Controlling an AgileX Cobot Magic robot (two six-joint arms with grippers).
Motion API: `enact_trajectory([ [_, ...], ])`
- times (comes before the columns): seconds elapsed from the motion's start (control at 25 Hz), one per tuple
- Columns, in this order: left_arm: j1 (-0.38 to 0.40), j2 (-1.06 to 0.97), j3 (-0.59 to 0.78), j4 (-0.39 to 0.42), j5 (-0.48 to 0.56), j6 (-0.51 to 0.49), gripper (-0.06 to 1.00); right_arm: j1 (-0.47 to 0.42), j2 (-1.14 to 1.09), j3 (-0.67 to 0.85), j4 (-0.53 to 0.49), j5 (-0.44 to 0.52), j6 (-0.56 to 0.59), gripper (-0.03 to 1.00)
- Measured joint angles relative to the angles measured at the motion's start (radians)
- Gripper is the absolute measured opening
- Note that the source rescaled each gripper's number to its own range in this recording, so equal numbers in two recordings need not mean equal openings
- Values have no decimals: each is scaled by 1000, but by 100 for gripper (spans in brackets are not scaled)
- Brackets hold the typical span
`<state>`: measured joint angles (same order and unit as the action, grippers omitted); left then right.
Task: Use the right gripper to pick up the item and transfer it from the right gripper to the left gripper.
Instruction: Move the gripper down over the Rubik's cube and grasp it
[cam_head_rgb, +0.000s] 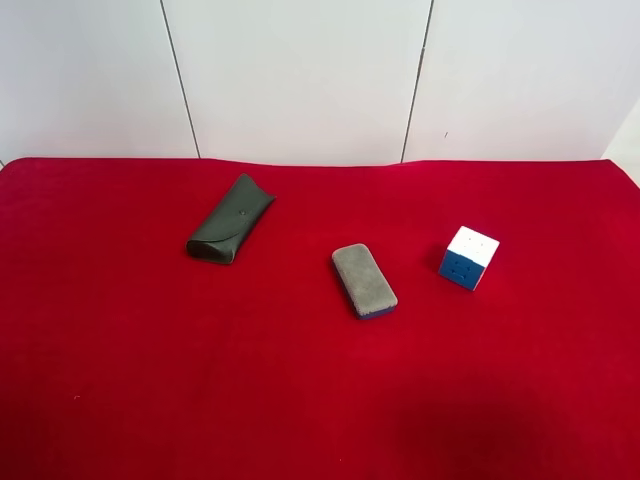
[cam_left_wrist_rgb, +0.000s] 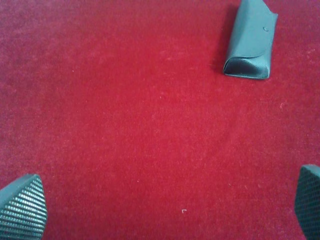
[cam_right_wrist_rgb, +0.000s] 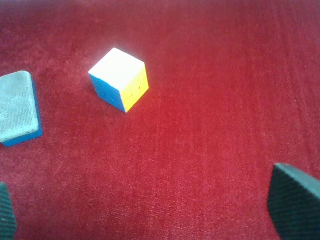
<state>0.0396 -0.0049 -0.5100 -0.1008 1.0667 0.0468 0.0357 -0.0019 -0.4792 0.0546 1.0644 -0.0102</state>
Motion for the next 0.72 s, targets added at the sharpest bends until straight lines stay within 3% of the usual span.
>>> enact_trajectory([
  [0.72,0,0,0,0,0,0,100,0,0,0,0,0,0,100],
])
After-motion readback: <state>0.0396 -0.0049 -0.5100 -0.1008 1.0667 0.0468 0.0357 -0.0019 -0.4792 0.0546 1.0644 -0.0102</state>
